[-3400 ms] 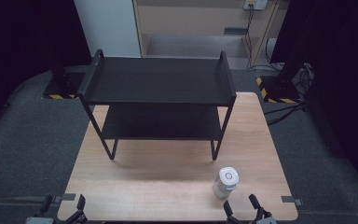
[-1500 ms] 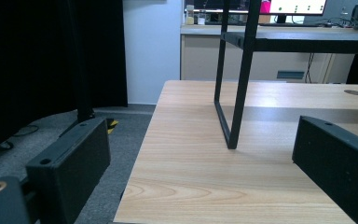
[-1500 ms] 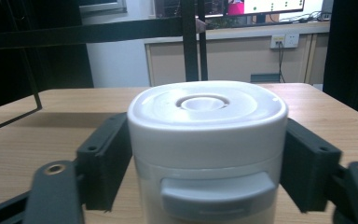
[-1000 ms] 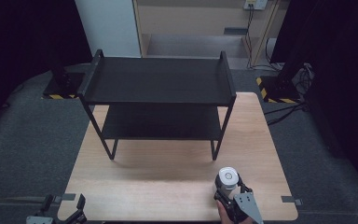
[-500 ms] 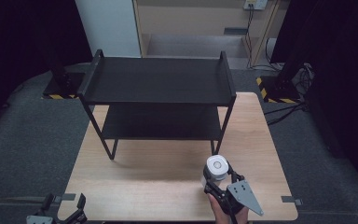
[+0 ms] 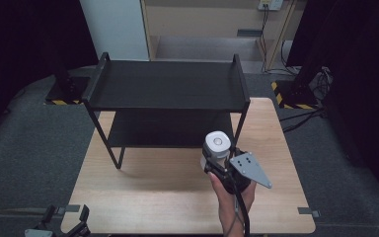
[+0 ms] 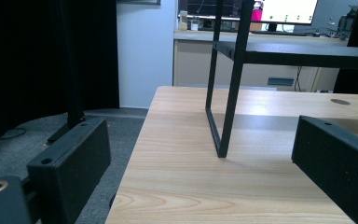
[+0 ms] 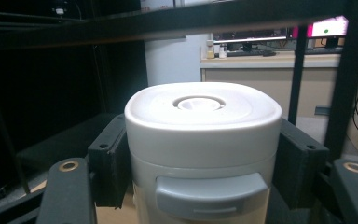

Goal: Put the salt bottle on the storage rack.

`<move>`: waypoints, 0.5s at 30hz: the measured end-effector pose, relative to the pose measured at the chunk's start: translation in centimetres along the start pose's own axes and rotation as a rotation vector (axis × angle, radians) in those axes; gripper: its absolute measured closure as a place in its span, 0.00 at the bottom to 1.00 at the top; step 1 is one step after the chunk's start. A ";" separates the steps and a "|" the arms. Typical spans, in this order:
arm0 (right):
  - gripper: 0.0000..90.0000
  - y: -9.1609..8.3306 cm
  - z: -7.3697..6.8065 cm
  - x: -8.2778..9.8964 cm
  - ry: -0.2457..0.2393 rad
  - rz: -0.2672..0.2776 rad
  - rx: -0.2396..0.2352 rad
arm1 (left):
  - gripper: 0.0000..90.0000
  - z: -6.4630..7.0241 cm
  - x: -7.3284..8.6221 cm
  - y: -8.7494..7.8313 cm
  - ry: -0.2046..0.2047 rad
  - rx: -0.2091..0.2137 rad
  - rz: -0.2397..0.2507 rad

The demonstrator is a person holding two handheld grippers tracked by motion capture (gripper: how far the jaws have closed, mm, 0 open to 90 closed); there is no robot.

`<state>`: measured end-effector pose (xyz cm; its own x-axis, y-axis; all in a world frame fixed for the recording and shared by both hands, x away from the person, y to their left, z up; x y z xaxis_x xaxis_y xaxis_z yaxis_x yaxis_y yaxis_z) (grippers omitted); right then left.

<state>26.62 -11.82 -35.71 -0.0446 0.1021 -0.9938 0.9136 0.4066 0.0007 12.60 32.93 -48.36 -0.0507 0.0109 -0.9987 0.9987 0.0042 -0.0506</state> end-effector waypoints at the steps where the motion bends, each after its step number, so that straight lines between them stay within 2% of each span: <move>1: 0.35 0.4 -0.1 -0.3 -0.003 -0.002 -0.004 | 0.04 0.0 0.0 0.0 -0.001 0.001 0.001; 6: 0.35 2.6 -0.2 -1.3 -0.007 -0.017 -0.006 | 0.04 -0.2 0.0 -0.1 -0.008 -0.001 0.005; 15: 0.35 5.2 -0.1 -1.5 -0.011 -0.046 0.012 | 0.04 -0.6 0.0 -0.1 -0.013 -0.009 0.007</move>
<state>31.36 -9.73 -34.18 -0.0823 0.0732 -0.9939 0.9154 0.3999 -0.0464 12.54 33.48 -48.33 -0.0438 -0.0023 -0.9990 0.9990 0.0133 -0.0438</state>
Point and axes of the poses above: each handheld gripper's, and its own axes: y roughly forward along the jaws, x roughly out of its underside, z roughly to its right, the point moved 10 cm from there along y, roughly forward along the jaws, and after that the axes turned 3 degrees about y, right-handed, at the moved point
